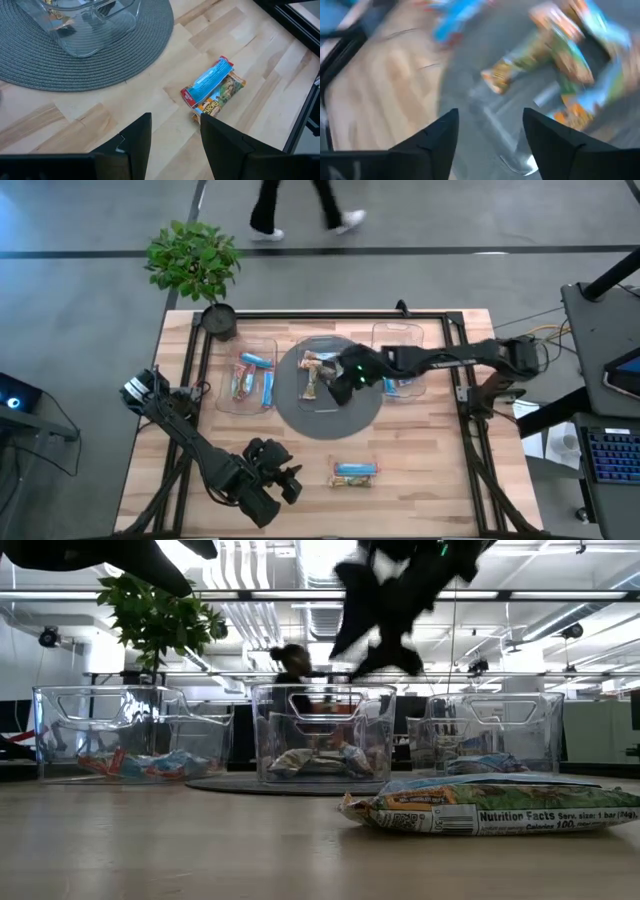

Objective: Pick and place Granola Bars by type
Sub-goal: Put the red granola bar into the left transparent bin

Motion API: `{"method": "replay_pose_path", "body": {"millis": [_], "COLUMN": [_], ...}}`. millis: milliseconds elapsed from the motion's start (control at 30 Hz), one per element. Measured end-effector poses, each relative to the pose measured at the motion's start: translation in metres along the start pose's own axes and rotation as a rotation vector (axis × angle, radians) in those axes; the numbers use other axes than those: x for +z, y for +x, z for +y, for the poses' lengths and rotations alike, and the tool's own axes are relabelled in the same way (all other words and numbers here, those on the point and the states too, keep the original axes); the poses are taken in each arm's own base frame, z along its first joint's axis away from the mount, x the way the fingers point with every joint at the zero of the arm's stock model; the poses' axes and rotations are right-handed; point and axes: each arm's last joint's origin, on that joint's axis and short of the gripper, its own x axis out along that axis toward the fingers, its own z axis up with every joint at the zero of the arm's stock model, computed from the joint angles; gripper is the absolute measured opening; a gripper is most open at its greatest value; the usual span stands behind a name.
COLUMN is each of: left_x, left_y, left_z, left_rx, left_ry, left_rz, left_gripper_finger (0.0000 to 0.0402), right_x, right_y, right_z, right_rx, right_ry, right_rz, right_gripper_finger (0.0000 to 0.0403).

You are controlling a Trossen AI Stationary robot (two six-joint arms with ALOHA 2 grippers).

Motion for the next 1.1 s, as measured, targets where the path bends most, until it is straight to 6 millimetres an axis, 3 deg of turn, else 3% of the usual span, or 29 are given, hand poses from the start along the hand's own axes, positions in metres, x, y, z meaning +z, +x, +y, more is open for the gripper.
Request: {"method": "replay_pose_path", "body": {"millis": [100, 200, 367, 500, 733, 1100], "left_x": [0.000, -0.001, 0.003, 0.008, 0.013, 0.008], "left_y": [0.000, 0.001, 0.003, 0.008, 0.013, 0.010], "left_z": [0.000, 0.001, 0.002, 0.002, 0.003, 0.002], "left_rx": [0.000, 0.004, 0.016, 0.027, 0.038, 0.020], "left_ry": [0.002, 0.007, 0.028, 0.051, 0.075, 0.082], "left_rz": [0.000, -0.004, -0.052, -0.060, -0.050, 0.019], "left_gripper_finger": [0.0151, 0.0151, 0.0151, 0.0151, 0.0151, 0.0151], "right_x": [-0.013, -0.043, -0.105, -0.150, -0.189, -0.202], "right_y": [-0.032, -0.055, -0.068, -0.058, -0.022, 0.016], "right_z": [0.034, 0.058, 0.077, 0.084, 0.087, 0.087], "right_rx": [0.070, 0.067, 0.057, 0.013, -0.042, -0.057], "right_ry": [-0.307, -0.553, -0.717, -0.681, -0.598, -0.597], "right_rz": [-0.055, -0.030, 0.191, 0.331, 0.458, 0.421], "right_gripper_finger": [0.0225, 0.0228, 0.0228, 0.0228, 0.0228, 0.0219]}}
